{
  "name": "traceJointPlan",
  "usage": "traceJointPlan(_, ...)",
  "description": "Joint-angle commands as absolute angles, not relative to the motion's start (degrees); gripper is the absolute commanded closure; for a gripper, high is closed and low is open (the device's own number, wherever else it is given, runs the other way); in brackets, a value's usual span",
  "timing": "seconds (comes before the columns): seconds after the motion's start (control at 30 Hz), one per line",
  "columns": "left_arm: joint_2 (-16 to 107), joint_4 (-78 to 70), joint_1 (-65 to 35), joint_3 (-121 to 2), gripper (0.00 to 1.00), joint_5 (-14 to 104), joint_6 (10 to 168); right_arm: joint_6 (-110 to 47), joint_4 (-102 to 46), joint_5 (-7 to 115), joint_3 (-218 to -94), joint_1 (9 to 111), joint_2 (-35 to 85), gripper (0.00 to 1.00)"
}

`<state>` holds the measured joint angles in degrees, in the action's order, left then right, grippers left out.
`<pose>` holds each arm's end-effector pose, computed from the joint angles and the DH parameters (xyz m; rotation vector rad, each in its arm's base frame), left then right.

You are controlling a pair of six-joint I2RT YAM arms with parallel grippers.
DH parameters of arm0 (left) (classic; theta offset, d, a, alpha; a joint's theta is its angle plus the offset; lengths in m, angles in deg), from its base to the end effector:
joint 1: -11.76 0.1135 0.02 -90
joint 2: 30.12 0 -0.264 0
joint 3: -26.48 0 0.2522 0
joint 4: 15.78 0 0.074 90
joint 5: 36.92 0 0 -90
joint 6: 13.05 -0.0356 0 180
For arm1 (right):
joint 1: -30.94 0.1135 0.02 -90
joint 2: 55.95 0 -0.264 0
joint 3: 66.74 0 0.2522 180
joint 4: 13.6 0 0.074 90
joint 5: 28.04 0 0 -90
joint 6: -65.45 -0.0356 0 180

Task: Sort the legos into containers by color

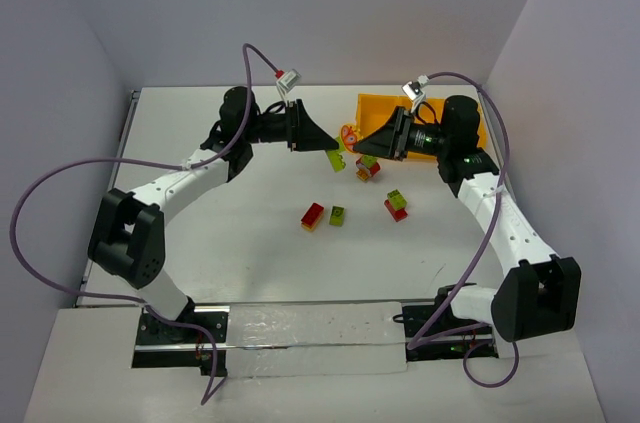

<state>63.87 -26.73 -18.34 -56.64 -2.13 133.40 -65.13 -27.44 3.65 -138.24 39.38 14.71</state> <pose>0.3144 -0.2160 0.3294 0.4851 1.8809 -1.8364 0.2676 0.0703 0.3454 -0.2666 1.9312 1.4925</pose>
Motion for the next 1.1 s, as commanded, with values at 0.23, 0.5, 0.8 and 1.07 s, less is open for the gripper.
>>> traceJointPlan(0.23, 66.9, -32.9, -18.8, -60.7, 1.00, -5.7, 136.1, -62.7, -28.3, 2.9, -141.5, 40.0, 15.9, 1.00)
traceJointPlan(0.5, 65.2, -25.4, -17.7, -59.1, 1.00, -2.1, 131.9, -59.3, -40.2, 19.2, -144.3, 36.7, 15.3, 1.00)
traceJointPlan(0.8, 64.1, -18.8, -17.2, -59.7, 1.00, 0.4, 128.2, -54.6, -49.6, 38.2, -150.5, 34.1, 15.2, 1.00)
traceJointPlan(1.07, 64.1, -10.9, -17.2, -62.3, 1.00, 4.3, 123.6, -46.7, -57.0, 65.3, -155.4, 29.2, 21.3, 1.00)
